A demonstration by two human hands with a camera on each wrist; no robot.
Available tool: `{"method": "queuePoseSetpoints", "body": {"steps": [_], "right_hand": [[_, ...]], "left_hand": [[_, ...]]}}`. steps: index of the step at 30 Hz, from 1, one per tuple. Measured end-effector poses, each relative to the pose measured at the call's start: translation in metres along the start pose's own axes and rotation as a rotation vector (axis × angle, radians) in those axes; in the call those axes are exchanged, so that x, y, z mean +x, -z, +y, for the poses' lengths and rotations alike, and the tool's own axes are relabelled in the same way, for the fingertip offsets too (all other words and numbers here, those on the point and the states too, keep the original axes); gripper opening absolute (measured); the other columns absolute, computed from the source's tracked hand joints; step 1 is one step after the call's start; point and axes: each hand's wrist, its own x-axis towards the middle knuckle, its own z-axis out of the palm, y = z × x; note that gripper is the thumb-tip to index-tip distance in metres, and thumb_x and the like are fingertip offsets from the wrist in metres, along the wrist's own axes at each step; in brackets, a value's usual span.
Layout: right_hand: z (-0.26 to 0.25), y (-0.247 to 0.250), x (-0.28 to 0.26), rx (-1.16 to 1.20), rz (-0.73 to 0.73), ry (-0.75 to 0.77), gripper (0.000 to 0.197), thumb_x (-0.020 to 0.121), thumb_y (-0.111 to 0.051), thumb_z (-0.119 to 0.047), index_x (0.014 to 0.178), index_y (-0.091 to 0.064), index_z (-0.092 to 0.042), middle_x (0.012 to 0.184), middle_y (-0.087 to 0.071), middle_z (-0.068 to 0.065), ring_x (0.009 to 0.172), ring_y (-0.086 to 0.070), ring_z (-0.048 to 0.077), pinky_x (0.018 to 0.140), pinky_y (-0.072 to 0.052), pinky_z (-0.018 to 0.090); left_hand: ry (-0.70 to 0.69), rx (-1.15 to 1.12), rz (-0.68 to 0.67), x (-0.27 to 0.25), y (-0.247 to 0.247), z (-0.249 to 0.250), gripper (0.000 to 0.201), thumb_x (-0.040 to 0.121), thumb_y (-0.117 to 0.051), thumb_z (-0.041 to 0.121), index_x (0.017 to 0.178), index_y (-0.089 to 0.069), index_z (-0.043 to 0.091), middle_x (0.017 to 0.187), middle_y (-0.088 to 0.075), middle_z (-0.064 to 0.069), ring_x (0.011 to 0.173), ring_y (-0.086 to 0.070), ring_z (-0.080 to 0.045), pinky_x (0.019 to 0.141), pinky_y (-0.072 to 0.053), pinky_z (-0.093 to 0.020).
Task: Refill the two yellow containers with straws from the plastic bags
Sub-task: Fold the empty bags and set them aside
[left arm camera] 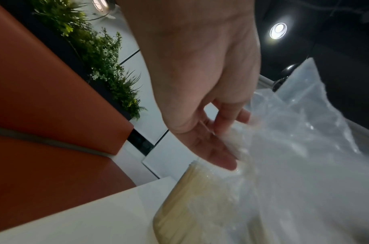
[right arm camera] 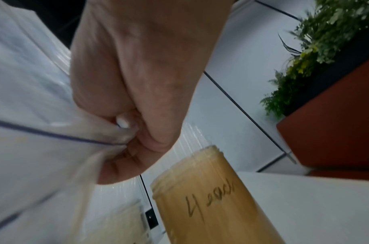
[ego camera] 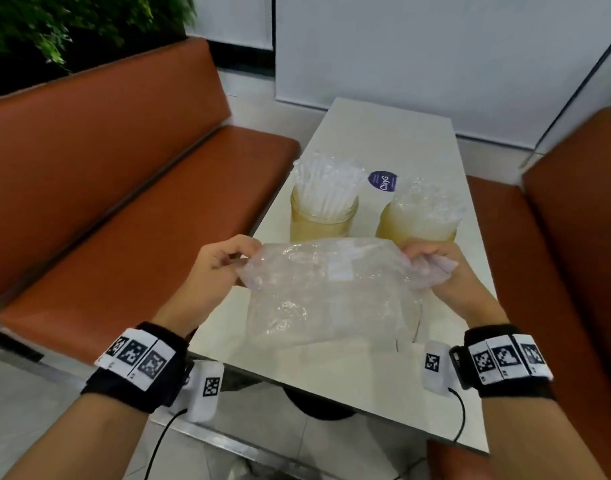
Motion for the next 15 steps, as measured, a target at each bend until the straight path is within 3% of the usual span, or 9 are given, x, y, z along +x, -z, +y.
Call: {"method": "queuePoseSetpoints", "body": {"steps": [3, 4, 6, 8, 10, 11, 12, 13, 15], "right_hand": [[-0.003, 0.014, 0.002, -0.05, -0.051, 0.034, 0.026, 0.057, -0.086, -0.015, 0.079, -0.083, -0.029, 0.102, -0.072, -0.004, 0.097, -0.068, 0.014, 0.09, -0.053, 0.03], [-0.007, 0.016, 0.003, -0.044, -0.072, 0.041, 0.024, 0.053, -0.09, -0.025, 0.076, -0.083, -0.026, 0.1, -0.072, -0.006, 0.096, -0.067, 0.012, 0.089, -0.053, 0.027], [-0.014, 0.014, 0.005, -0.061, -0.09, 0.054, 0.031, 0.053, -0.088, -0.047, 0.071, -0.083, -0.022, 0.096, -0.072, -0.012, 0.092, -0.067, 0.006, 0.084, -0.053, 0.018], [-0.021, 0.004, 0.007, -0.114, -0.118, 0.089, 0.027, 0.057, -0.085, -0.052, 0.07, -0.082, -0.029, 0.095, -0.072, -0.014, 0.091, -0.066, 0.005, 0.085, -0.051, 0.016], [-0.027, -0.002, 0.014, -0.182, -0.141, 0.154, 0.012, 0.065, -0.083, -0.046, 0.071, -0.081, -0.036, 0.097, -0.072, -0.009, 0.093, -0.066, 0.011, 0.086, -0.05, 0.022], [-0.028, -0.003, 0.018, -0.198, -0.128, 0.179, 0.006, 0.068, -0.082, -0.041, 0.072, -0.081, -0.037, 0.099, -0.072, -0.002, 0.094, -0.066, 0.016, 0.086, -0.05, 0.025], [-0.031, -0.003, 0.022, -0.198, -0.118, 0.186, 0.004, 0.07, -0.083, -0.035, 0.073, -0.081, -0.037, 0.1, -0.072, 0.004, 0.094, -0.066, 0.02, 0.087, -0.051, 0.028], [-0.031, -0.003, 0.026, -0.214, -0.099, 0.193, 0.016, 0.071, -0.083, -0.022, 0.073, -0.081, -0.037, 0.1, -0.072, 0.008, 0.095, -0.066, 0.023, 0.088, -0.051, 0.03], [-0.031, 0.001, 0.031, -0.381, -0.08, 0.167, 0.058, 0.071, -0.068, 0.015, 0.08, -0.08, -0.041, 0.104, -0.071, 0.007, 0.099, -0.066, 0.022, 0.09, -0.05, 0.034]], "left_hand": [[0.053, 0.0, 0.029, 0.014, 0.003, 0.019, 0.024, 0.097, -0.037, 0.0, 0.09, -0.06, -0.007, 0.096, -0.074, -0.013, 0.083, -0.071, -0.028, 0.074, -0.055, -0.037], [0.018, 0.104, 0.041, 0.021, 0.001, 0.026, 0.027, 0.103, -0.04, 0.013, 0.093, -0.061, -0.001, 0.095, -0.075, -0.007, 0.082, -0.072, -0.026, 0.076, -0.055, -0.034], [-0.085, 0.329, -0.021, 0.03, -0.012, 0.044, 0.031, 0.098, -0.056, 0.048, 0.106, -0.065, 0.019, 0.106, -0.07, 0.005, 0.094, -0.069, -0.021, 0.082, -0.055, -0.031], [-0.108, 0.475, -0.191, 0.035, -0.032, 0.066, 0.061, 0.079, -0.071, 0.062, 0.13, -0.055, 0.033, 0.129, -0.059, 0.017, 0.115, -0.058, -0.006, 0.095, -0.049, -0.027], [-0.056, 0.569, -0.453, 0.04, -0.055, 0.08, 0.102, 0.066, -0.084, 0.058, 0.151, -0.032, 0.037, 0.142, -0.043, 0.024, 0.129, -0.043, 0.002, 0.105, -0.035, -0.022], [0.0, 0.614, -0.599, 0.043, -0.066, 0.081, 0.112, 0.064, -0.089, 0.053, 0.155, -0.025, 0.037, 0.141, -0.039, 0.026, 0.13, -0.039, 0.003, 0.106, -0.032, -0.021], [0.054, 0.645, -0.722, 0.047, -0.073, 0.078, 0.111, 0.063, -0.092, 0.047, 0.154, -0.029, 0.036, 0.14, -0.042, 0.027, 0.128, -0.043, 0.003, 0.106, -0.035, -0.02], [0.089, 0.672, -0.782, 0.052, -0.079, 0.072, 0.099, 0.063, -0.093, 0.043, 0.148, -0.042, 0.033, 0.137, -0.053, 0.024, 0.123, -0.053, 0.0, 0.105, -0.042, -0.021], [0.113, 0.781, -0.707, 0.063, -0.085, 0.06, 0.062, 0.064, -0.093, 0.036, 0.12, -0.067, 0.025, 0.111, -0.073, 0.011, 0.105, -0.069, -0.013, 0.092, -0.055, -0.028]]}}
